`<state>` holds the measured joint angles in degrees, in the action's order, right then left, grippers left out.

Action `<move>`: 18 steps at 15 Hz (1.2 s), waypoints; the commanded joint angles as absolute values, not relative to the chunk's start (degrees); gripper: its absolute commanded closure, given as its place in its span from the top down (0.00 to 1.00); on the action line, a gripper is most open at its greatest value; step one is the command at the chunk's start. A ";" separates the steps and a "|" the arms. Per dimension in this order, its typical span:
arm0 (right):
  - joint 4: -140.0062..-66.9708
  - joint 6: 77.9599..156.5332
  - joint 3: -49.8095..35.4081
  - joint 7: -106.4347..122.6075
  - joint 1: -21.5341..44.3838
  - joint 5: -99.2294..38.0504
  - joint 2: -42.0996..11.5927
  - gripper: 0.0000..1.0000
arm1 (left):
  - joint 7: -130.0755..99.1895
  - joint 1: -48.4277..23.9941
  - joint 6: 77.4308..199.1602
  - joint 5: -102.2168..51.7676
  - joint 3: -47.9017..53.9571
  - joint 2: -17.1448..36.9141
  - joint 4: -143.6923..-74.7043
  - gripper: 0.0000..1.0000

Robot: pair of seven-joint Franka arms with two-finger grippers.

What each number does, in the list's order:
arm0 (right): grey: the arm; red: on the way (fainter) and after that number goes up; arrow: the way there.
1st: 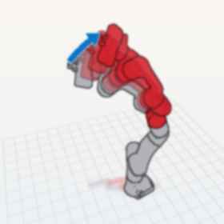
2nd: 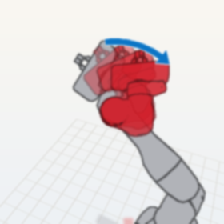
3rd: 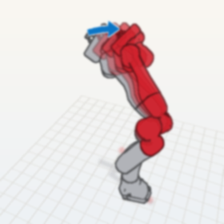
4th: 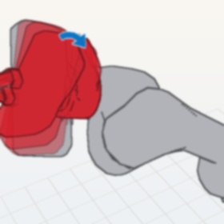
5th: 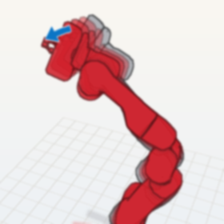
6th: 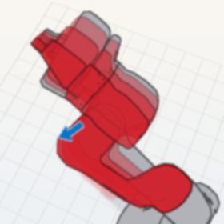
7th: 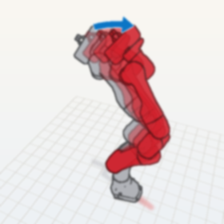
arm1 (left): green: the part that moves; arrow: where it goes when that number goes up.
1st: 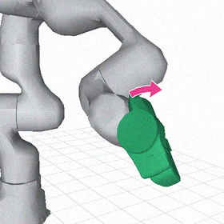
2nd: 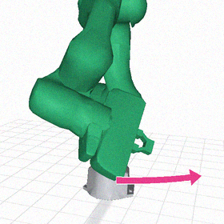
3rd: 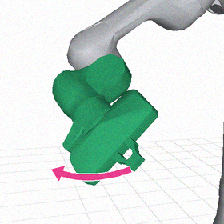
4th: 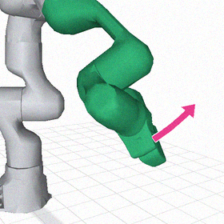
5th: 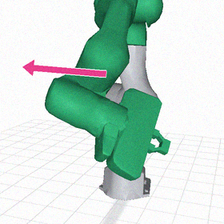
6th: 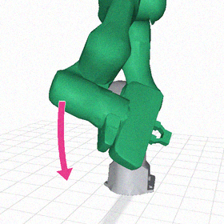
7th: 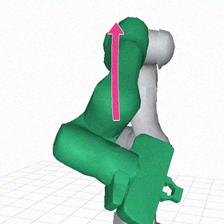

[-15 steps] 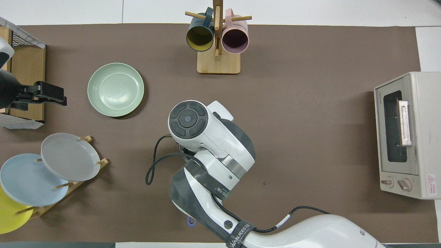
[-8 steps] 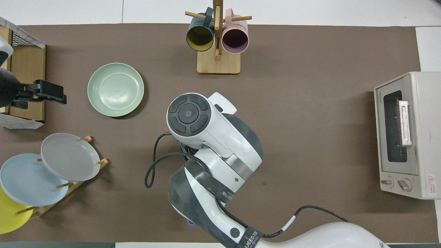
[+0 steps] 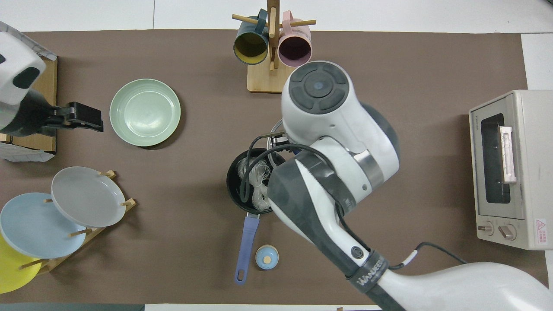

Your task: Transfer vermicelli from pot to plate

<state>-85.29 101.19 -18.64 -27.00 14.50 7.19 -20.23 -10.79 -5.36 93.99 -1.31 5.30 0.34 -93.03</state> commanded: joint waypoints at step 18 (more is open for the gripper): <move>-113.11 124.80 -19.16 6.85 -10.98 7.56 -12.57 0.57 | -40.00 -37.70 130.08 -0.44 5.10 14.76 -114.52 1.00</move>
